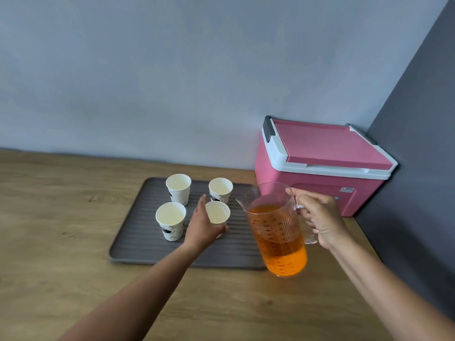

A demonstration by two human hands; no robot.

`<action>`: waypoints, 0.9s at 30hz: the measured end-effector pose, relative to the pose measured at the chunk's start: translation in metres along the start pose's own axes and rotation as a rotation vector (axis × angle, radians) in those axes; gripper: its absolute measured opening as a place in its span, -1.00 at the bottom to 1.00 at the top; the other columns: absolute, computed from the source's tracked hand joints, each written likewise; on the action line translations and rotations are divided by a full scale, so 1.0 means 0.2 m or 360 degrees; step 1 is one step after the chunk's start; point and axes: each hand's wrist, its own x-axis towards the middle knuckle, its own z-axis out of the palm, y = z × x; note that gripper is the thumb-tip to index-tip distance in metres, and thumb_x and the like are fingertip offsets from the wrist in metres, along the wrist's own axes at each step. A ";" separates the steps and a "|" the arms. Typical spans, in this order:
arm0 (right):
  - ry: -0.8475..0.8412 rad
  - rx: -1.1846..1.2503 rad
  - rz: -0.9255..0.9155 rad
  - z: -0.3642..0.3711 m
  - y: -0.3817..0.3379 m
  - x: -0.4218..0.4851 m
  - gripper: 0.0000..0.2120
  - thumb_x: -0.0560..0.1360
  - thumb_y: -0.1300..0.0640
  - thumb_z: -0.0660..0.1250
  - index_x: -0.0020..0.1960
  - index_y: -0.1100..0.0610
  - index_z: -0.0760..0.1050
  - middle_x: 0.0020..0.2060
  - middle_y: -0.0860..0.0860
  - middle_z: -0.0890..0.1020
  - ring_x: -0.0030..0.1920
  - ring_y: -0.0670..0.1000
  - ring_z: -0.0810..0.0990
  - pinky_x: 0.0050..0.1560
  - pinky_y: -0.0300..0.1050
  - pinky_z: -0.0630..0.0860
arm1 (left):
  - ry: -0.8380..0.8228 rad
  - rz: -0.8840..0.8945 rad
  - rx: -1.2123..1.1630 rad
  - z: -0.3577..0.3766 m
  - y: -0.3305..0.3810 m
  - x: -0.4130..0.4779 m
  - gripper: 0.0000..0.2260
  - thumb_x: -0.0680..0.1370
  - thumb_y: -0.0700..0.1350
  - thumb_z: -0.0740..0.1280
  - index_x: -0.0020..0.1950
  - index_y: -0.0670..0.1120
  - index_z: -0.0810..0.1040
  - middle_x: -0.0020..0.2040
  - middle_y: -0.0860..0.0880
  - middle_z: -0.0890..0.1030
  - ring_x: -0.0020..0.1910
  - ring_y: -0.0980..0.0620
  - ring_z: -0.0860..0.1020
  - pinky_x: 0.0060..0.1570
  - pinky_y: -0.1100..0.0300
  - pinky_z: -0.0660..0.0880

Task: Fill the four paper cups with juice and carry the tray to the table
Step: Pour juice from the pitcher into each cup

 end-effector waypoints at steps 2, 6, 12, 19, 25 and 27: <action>-0.0007 -0.0032 -0.0004 0.00 -0.01 0.00 -0.70 0.55 0.32 0.25 0.20 0.20 0.65 -0.69 -0.17 0.26 -0.68 -0.19 0.12 -0.64 -0.41 0.09 | 0.0047 -0.0002 -0.0024 0.00 -0.01 0.00 -0.21 0.35 -0.08 0.55 0.48 -0.06 0.22 0.37 -0.08 0.42 0.35 -0.06 0.40 0.18 0.20 0.33; -0.0030 -0.0092 -0.0013 0.01 -0.01 -0.01 -0.72 0.56 0.32 0.25 0.19 0.20 0.65 -0.69 -0.17 0.29 -0.68 -0.19 0.14 -0.65 -0.41 0.10 | -0.0022 0.0089 -0.0127 -0.03 0.00 -0.02 -0.27 0.30 -0.01 0.56 0.39 0.03 0.29 0.28 -0.02 0.48 0.26 0.00 0.47 0.21 0.12 0.44; -0.0085 -0.0134 -0.0027 0.04 -0.02 0.02 -0.73 0.55 0.32 0.27 0.16 0.19 0.67 -0.66 -0.15 0.29 -0.67 -0.19 0.14 -0.64 -0.40 0.09 | -0.0129 0.0232 -0.0207 -0.10 0.06 -0.09 -0.30 0.32 -0.11 0.54 0.36 0.12 0.29 0.19 0.06 0.51 0.14 0.09 0.50 -0.01 0.34 0.42; -0.0142 -0.0236 -0.0038 0.08 -0.05 0.04 -0.74 0.54 0.31 0.28 0.14 0.16 0.68 -0.67 -0.18 0.32 -0.68 -0.20 0.16 -0.65 -0.40 0.09 | -0.0090 0.0269 -0.0227 -0.13 0.06 -0.11 -0.27 0.27 -0.14 0.55 0.36 0.13 0.31 0.23 0.03 0.49 0.16 0.09 0.49 0.09 0.28 0.40; -0.0214 -0.0330 -0.0068 0.12 -0.07 0.06 -0.73 0.54 0.30 0.28 0.10 0.14 0.69 -0.65 -0.13 0.30 -0.66 -0.20 0.17 -0.64 -0.40 0.13 | -0.0101 0.0250 -0.0215 -0.14 0.02 -0.09 -0.24 0.21 -0.05 0.54 0.35 0.17 0.31 0.24 0.00 0.50 0.18 0.05 0.51 0.21 0.11 0.49; -0.0230 -0.0352 -0.0086 0.12 -0.08 0.07 -0.73 0.53 0.31 0.28 0.08 0.12 0.70 -0.64 -0.11 0.30 -0.66 -0.20 0.17 -0.62 -0.39 0.14 | -0.0110 0.0239 -0.0220 -0.14 0.01 -0.09 -0.24 0.21 -0.05 0.54 0.35 0.18 0.31 0.24 0.00 0.50 0.17 0.06 0.51 0.21 0.12 0.49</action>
